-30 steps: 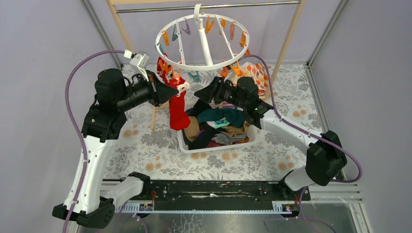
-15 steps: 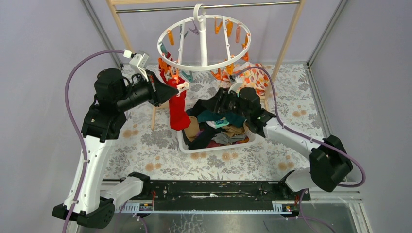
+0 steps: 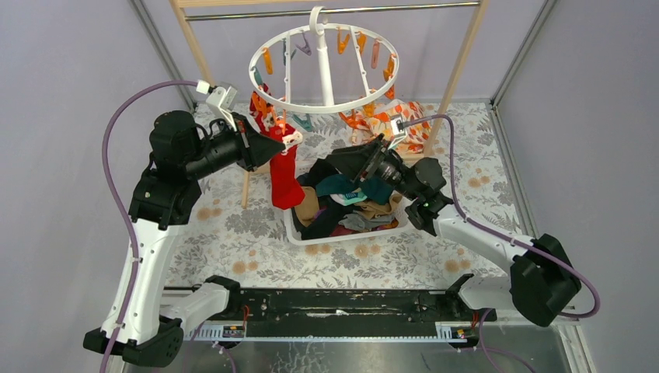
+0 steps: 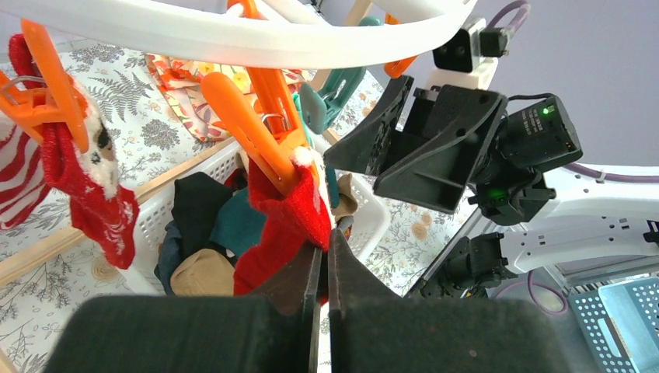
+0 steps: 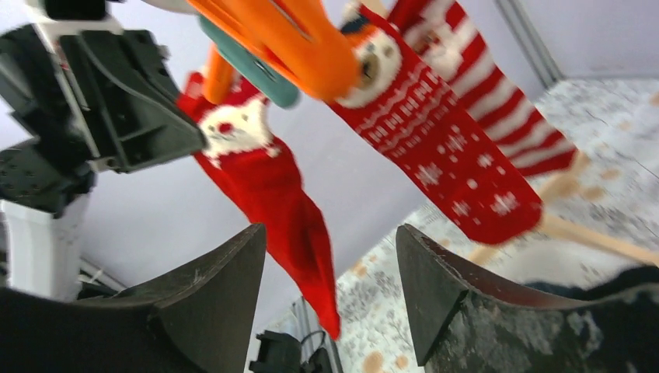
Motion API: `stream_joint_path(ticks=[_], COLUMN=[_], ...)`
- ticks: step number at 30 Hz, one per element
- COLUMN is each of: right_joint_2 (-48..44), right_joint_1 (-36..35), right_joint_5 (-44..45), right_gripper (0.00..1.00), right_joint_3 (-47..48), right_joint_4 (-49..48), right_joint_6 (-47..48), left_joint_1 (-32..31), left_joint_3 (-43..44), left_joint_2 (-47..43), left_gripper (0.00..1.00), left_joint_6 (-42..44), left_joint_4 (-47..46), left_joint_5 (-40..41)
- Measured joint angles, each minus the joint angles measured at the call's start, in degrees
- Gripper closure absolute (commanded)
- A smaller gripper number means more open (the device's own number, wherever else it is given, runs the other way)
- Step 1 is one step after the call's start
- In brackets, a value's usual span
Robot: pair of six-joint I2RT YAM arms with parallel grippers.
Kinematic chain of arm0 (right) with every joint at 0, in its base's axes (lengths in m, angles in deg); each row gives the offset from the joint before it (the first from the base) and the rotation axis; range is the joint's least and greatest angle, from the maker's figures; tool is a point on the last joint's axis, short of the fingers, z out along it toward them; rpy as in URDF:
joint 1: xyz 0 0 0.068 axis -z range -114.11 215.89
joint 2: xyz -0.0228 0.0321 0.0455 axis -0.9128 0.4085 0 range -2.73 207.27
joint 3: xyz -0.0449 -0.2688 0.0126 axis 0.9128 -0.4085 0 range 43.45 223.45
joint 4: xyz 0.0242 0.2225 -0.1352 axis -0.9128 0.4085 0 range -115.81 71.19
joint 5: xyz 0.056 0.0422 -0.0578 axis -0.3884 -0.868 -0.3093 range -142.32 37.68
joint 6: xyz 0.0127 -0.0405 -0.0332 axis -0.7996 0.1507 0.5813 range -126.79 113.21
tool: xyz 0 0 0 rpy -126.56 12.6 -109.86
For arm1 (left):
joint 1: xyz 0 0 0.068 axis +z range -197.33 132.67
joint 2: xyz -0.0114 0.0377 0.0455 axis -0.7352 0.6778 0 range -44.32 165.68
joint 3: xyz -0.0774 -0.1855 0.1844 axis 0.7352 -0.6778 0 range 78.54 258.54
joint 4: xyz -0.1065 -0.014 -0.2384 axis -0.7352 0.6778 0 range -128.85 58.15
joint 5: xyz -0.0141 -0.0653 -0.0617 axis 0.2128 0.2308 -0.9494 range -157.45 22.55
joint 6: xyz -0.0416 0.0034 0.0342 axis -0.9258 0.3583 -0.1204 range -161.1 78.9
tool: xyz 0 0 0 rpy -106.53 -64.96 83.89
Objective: Clip the socks to the hanger
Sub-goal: Open the clamp at the hanger.
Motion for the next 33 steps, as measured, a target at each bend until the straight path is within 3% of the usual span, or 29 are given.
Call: stream_joint_path(ticks=[6, 13, 30, 33], right_joint_2=[5.3, 9.1, 14.5, 14.6], right_joint_1=[-0.5, -3.9, -6.3, -6.4], right_joint_5=[-1.6, -1.0, 5.0, 5.4], right_gripper=[0.31, 0.33, 0.42, 0.49], right_joint_3=[3.7, 8.5, 15.2, 15.8], right_joint_4=[-11.5, -16.7, -16.3, -15.7], right_joint_6=[-3.4, -0.8, 10.0, 11.4], left_joint_1=[0.0, 0.0, 0.0, 0.0], left_joint_3=[0.0, 0.6, 1.0, 1.2], left_joint_2=[-0.2, -0.3, -0.5, -0.5], left_gripper=[1.00, 1.00, 1.00, 1.00], left_joint_6=[0.0, 0.2, 1.2, 1.4], left_joint_4=[0.0, 0.1, 0.2, 0.5], left_joint_5=[0.0, 0.0, -0.1, -0.1])
